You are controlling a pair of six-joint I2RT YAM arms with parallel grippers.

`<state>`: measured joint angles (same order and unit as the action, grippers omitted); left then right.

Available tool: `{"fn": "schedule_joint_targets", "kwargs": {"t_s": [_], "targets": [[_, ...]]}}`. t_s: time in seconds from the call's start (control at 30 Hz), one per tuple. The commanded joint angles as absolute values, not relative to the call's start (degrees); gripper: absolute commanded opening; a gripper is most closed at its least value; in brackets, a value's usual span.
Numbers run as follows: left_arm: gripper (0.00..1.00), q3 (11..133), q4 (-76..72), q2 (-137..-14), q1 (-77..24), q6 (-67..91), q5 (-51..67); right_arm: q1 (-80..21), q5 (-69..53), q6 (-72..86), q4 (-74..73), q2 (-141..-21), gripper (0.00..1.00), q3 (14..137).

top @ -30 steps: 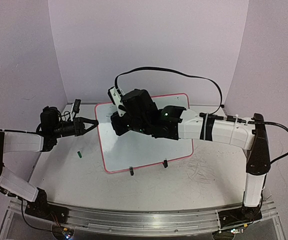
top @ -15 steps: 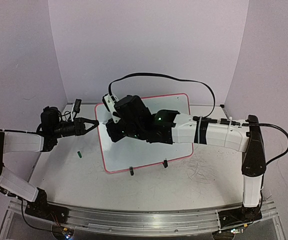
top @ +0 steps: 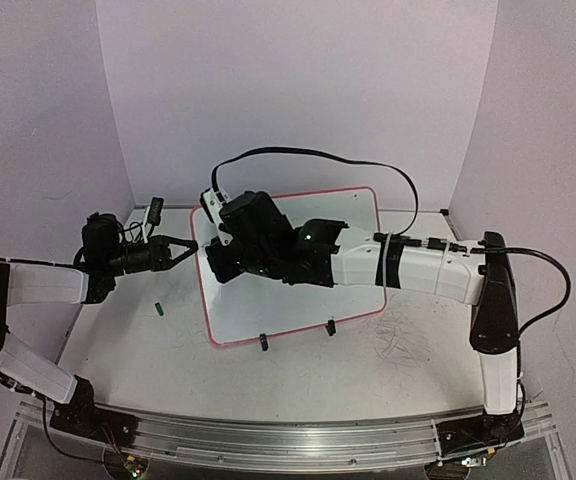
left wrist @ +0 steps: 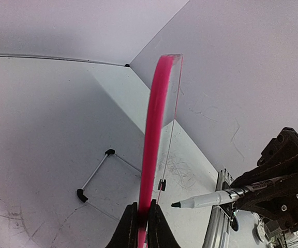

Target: Write a sentence on the whiteboard

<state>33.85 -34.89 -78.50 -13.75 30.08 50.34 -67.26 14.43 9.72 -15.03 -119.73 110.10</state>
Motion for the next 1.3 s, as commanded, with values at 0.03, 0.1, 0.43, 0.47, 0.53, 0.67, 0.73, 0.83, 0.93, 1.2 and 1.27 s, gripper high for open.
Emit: {"fn": "schedule_joint_targets", "kwargs": {"t_s": [0.03, 0.1, 0.43, 0.47, 0.53, 0.67, 0.73, 0.83, 0.93, 1.2, 1.27], "targets": [[0.03, 34.5, -37.4, -78.6, -14.4, 29.8, 50.7, -67.6, 16.8, 10.3, -15.4, -120.9, 0.00, 113.4], [0.02, 34.5, -37.4, -78.6, -14.5, 29.7, 50.8, -67.6, 16.6, 10.6, -15.8, -121.2, 0.00, 113.7], [0.00, 34.2, -37.4, -78.0, -14.5, 29.5, 51.0, -67.6, 15.0, 11.0, -16.2, -122.3, 0.00, 114.3], [0.00, 34.2, -37.4, -78.0, -14.5, 29.5, 51.0, -67.6, 14.9, 11.1, -16.2, -122.4, 0.00, 114.5], [0.00, 34.1, -37.4, -77.9, -14.5, 29.5, 51.1, -67.6, 14.9, 11.2, -16.2, -122.7, 0.00, 114.7], [0.00, 34.1, -37.4, -77.6, -14.5, 29.5, 51.2, -67.6, 15.6, 11.2, -16.3, -122.9, 0.00, 115.0], [0.00, 34.0, -37.4, -77.5, -14.6, 29.5, 51.3, -67.6, 15.8, 11.3, -16.4, -123.0, 0.00, 115.0], [0.00, 34.2, -37.4, -77.4, -14.5, 29.6, 51.4, -67.6, 16.2, 11.6, -16.6, -123.2, 0.00, 114.9], [0.00, 34.2, -37.4, -77.1, -14.5, 29.7, 51.6, -67.6, 16.9, 11.8, -17.0, -123.2, 0.00, 114.7], [0.00, 34.3, -37.4, -77.1, -14.5, 29.7, 51.8, -67.5, 18.9, 12.9, -17.8, -123.2, 0.00, 114.1], [0.00, 34.3, -37.4, -77.1, -14.5, 29.7, 51.8, -67.6, 19.9, 13.3, -18.0, -122.9, 0.00, 113.8]]}}
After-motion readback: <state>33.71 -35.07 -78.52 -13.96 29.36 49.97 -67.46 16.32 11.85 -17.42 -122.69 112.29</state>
